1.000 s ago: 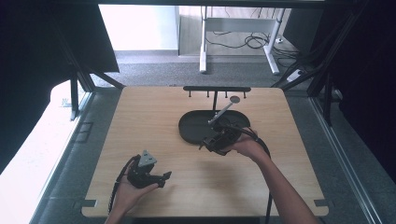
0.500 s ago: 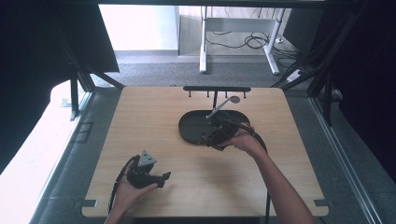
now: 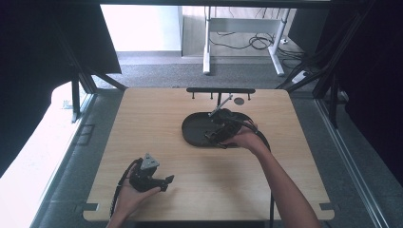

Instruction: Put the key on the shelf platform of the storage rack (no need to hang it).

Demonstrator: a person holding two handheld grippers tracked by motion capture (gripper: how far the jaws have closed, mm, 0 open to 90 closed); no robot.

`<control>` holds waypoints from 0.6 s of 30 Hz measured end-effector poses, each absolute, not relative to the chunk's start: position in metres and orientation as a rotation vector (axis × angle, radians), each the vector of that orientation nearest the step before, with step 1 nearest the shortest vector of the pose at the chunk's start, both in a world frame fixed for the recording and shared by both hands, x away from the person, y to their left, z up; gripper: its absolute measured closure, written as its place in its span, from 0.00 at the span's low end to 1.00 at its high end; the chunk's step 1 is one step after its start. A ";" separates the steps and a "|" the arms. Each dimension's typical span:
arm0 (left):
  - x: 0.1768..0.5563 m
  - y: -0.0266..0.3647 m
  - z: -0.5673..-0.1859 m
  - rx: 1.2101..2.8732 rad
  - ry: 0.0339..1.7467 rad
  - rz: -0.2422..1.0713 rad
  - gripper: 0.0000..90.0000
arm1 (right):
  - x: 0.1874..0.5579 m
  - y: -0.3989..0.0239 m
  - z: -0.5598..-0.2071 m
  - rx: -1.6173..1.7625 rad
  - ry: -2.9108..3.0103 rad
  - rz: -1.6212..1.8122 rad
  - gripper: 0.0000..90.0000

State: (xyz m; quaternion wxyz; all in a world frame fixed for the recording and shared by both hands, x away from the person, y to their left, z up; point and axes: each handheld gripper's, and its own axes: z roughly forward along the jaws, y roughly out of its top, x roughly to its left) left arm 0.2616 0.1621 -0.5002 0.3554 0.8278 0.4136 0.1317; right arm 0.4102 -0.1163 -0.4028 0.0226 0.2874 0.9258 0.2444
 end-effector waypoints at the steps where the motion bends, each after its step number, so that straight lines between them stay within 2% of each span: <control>1: 0.261 0.162 -0.500 2.138 1.068 0.340 0.24 | 0.412 -0.116 -0.402 0.890 2.866 0.755 0.55; 18: 0.262 0.160 -0.502 2.146 1.067 0.333 0.24 | 0.428 -0.106 -0.393 0.909 2.850 0.771 0.55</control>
